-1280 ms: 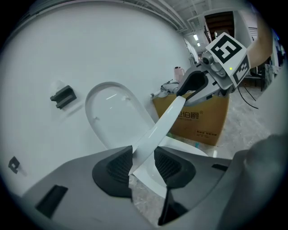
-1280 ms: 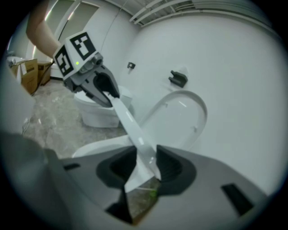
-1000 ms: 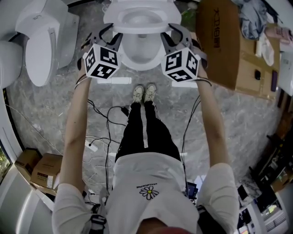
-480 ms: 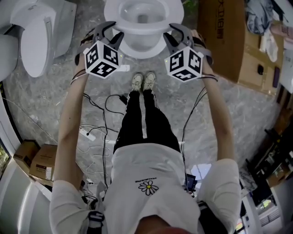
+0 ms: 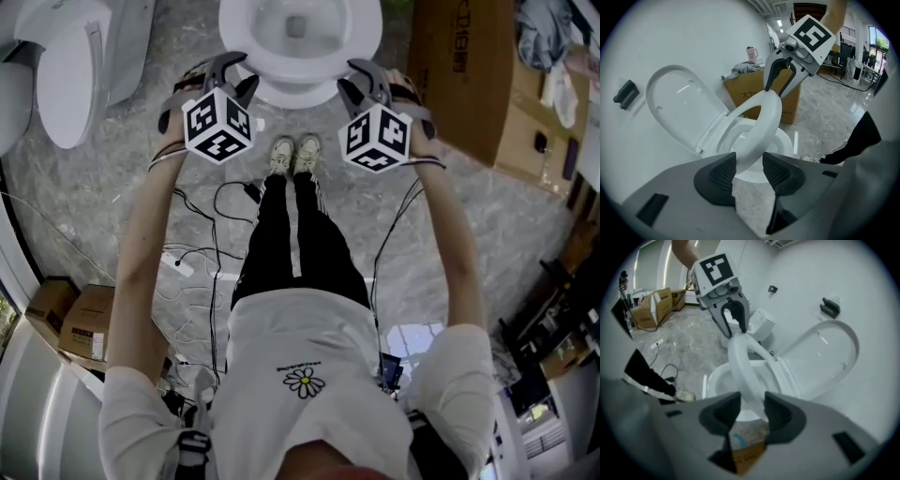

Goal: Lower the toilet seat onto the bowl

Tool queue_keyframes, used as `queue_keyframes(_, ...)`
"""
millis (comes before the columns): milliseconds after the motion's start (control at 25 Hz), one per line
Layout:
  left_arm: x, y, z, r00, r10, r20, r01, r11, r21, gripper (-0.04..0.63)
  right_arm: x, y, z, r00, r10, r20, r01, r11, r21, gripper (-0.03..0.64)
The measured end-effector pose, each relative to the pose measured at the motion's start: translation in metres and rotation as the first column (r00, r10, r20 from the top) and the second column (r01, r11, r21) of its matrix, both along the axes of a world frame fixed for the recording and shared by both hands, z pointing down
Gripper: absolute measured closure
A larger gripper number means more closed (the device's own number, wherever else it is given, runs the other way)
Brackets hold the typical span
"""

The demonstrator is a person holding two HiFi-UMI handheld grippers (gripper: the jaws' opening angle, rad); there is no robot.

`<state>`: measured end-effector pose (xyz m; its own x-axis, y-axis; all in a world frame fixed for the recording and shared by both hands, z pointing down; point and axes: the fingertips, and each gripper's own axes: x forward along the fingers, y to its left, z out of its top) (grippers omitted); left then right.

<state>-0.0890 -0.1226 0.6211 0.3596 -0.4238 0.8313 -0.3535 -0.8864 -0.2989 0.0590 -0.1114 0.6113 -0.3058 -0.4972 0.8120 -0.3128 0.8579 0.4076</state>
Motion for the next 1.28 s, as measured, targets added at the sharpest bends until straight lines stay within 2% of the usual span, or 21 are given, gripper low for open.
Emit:
queue_keyframes(320,-0.004,0.023,0.039,0.999,0.043,0.034,-0.04,0.996,-0.076,0.4,-0.004,0.022,0.041,0.998,-0.045,-0.043,0.042,0.997,-0.07,0.436)
queue_keyframes(920,-0.007,0.056,0.119,0.996,0.075,0.055,-0.061,0.974,-0.217,0.402,-0.009,0.054,0.121,0.997,-0.051,-0.061,0.036,0.973,-0.226,0.431)
queue_keyframes(1280,-0.01,0.065,0.172,0.996,0.061,0.059,-0.042,0.958,-0.283,0.402,-0.013,0.062,0.176,0.991,-0.08,-0.111,0.048,0.964,-0.261,0.431)
